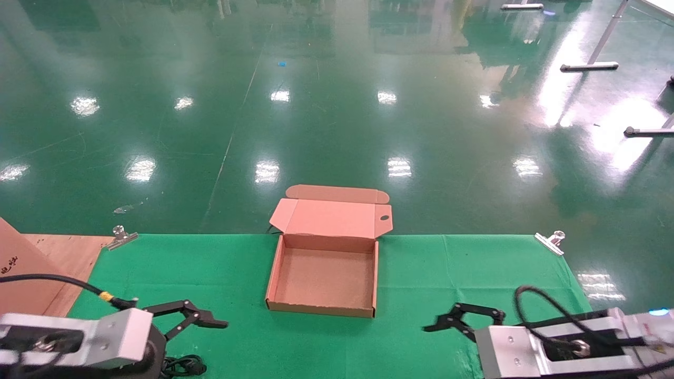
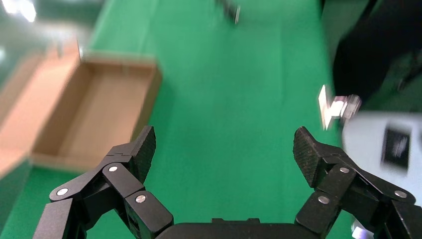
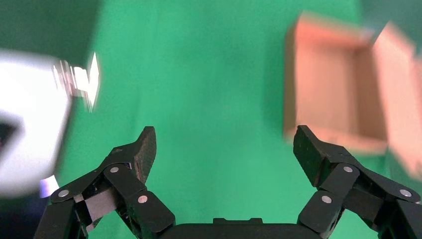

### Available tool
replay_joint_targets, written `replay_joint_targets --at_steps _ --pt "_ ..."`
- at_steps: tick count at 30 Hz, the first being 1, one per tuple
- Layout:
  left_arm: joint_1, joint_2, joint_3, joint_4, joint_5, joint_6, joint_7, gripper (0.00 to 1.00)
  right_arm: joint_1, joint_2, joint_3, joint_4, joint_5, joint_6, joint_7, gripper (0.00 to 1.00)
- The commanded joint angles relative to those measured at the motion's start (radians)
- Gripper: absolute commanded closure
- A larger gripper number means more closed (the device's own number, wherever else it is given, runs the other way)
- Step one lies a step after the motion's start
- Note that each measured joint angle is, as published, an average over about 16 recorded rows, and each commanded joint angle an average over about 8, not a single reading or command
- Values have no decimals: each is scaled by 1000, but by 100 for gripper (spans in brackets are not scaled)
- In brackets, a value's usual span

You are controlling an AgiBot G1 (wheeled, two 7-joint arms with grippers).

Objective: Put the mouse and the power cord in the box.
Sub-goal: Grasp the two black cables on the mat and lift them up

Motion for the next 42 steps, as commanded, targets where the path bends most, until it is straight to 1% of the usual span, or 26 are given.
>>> replay_joint_targets --at_steps 1,5,9,13,16,19,24,30,36,37,38,42 --pt "-44 17 39 64 66 0 44 0 36 -18 -39 -27 -98 1 -38 0" --pt "-122 85 116 209 204 -19 140 0 91 -65 -107 -120 -259 33 -116 0" --pt "-186 155 189 346 344 -67 224 0 133 -120 -163 -218 -385 81 -197 0" --pt "-232 218 247 469 461 -144 287 0 162 -175 -205 -313 -474 139 -271 0" --pt "-254 257 273 551 515 -210 325 0 177 -213 -224 -390 -515 184 -320 0" --pt "-266 285 281 621 537 -269 360 0 190 -249 -235 -475 -537 224 -365 0" --pt "-269 315 276 708 536 -338 420 0 212 -304 -239 -619 -542 272 -434 0" --pt "-263 340 271 781 529 -377 471 0 236 -355 -234 -765 -530 305 -508 0" --pt "-262 346 260 833 512 -401 495 0 250 -391 -229 -868 -520 320 -563 1" --pt "-261 346 258 839 509 -405 498 0 252 -395 -229 -881 -518 322 -571 7" --pt "-261 346 256 845 507 -409 501 6 255 -398 -228 -894 -517 323 -578 17" --pt "-258 345 250 864 499 -424 510 56 264 -410 -227 -936 -514 330 -603 67"
